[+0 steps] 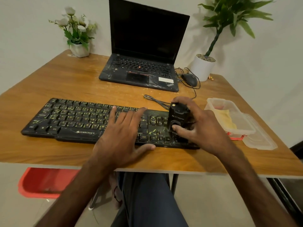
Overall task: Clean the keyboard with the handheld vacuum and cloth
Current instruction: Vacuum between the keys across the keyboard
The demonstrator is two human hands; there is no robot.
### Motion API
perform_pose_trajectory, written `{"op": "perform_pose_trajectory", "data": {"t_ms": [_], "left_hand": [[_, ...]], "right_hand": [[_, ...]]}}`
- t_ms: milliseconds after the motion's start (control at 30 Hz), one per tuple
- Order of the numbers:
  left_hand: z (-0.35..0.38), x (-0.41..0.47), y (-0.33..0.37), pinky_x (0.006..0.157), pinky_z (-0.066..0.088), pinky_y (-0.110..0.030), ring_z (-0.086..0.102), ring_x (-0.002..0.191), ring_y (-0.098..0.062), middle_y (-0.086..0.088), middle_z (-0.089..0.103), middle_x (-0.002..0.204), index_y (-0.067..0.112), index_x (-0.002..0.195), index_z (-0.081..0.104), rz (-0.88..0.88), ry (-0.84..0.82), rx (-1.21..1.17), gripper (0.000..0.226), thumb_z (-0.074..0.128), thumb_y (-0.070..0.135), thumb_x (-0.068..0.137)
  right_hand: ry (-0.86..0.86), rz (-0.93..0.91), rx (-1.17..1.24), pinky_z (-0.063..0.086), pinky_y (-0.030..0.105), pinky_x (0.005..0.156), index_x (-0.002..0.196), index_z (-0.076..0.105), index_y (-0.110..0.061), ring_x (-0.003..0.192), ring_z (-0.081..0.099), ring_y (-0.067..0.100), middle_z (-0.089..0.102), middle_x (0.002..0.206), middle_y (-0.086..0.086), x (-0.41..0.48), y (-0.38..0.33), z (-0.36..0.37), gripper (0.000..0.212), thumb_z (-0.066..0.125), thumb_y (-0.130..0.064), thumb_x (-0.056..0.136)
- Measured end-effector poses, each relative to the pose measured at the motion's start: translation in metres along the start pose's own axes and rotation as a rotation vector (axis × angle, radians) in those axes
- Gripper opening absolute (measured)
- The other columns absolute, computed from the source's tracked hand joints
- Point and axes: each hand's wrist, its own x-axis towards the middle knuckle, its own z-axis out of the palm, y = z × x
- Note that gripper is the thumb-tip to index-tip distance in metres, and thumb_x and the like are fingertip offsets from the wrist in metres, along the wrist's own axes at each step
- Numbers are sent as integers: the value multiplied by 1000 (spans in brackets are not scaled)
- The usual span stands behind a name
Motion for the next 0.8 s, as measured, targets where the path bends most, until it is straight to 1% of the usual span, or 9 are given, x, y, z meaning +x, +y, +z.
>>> {"op": "perform_pose_trajectory", "data": {"t_ms": [67, 133, 200, 333, 467, 533, 667, 733, 800], "left_hand": [[0, 0, 0, 119, 20, -62, 57, 119, -27, -8, 61, 125, 11, 154, 23, 0, 13, 5, 107, 27, 89, 81], [1, 0, 0, 117, 24, -64, 59, 116, -28, -9, 62, 123, 10, 152, 24, 3, 33, 12, 106, 28, 89, 82], [2, 0, 0, 116, 25, -65, 59, 115, -28, -9, 62, 122, 10, 152, 22, 6, 40, 16, 106, 28, 89, 82], [2, 1, 0, 115, 25, -66, 61, 113, -28, -9, 63, 119, 9, 153, 24, 8, 46, 35, 107, 28, 89, 82], [4, 1, -1, 115, 26, -67, 61, 113, -29, -9, 63, 120, 9, 153, 23, -7, 39, 46, 108, 28, 90, 81], [3, 1, -1, 116, 24, -67, 60, 115, -29, -9, 62, 122, 10, 153, 20, -7, 27, 46, 108, 26, 90, 81], [3, 1, -1, 118, 21, -65, 59, 115, -28, -8, 61, 122, 11, 154, 19, -12, 22, 35, 108, 25, 90, 81], [3, 1, -1, 118, 20, -64, 59, 115, -28, -8, 62, 122, 11, 154, 19, -12, 27, 30, 108, 26, 90, 81], [3, 0, -1, 118, 20, -64, 59, 115, -28, -9, 62, 121, 11, 153, 18, -11, 32, 29, 108, 28, 90, 80]], "right_hand": [[-33, -11, 53, 60, 22, 74, 134, 40, -46, 97, 67, 3, 56, 112, -24, -4, -2, 3, 69, 78, -21, 83], [-94, -69, 73, 58, 17, 75, 134, 40, -47, 100, 65, 2, 54, 118, -27, -9, -8, 6, 69, 78, -21, 83], [-97, -89, 71, 57, 15, 74, 134, 39, -47, 101, 64, 1, 54, 118, -27, -6, -8, 5, 70, 78, -20, 83], [-45, -34, 60, 61, 25, 72, 132, 40, -48, 95, 67, 2, 59, 112, -22, 0, -1, 0, 70, 80, -19, 82], [-164, -93, 141, 60, 25, 77, 133, 43, -45, 102, 66, 5, 61, 120, -15, -8, -11, 1, 70, 82, -20, 80], [-141, -63, 193, 60, 26, 76, 133, 44, -42, 102, 68, 7, 61, 120, -14, -6, -6, 1, 70, 82, -19, 80], [26, -3, 72, 61, 24, 66, 133, 41, -43, 93, 70, 10, 62, 112, -12, 2, 10, 2, 68, 80, -20, 81], [0, 7, 131, 61, 25, 68, 133, 42, -44, 95, 70, 10, 61, 115, -14, -1, 9, 3, 67, 80, -22, 81], [-91, -26, 193, 60, 24, 74, 133, 43, -43, 101, 68, 7, 59, 121, -14, -7, 2, 4, 67, 80, -21, 81]]}}
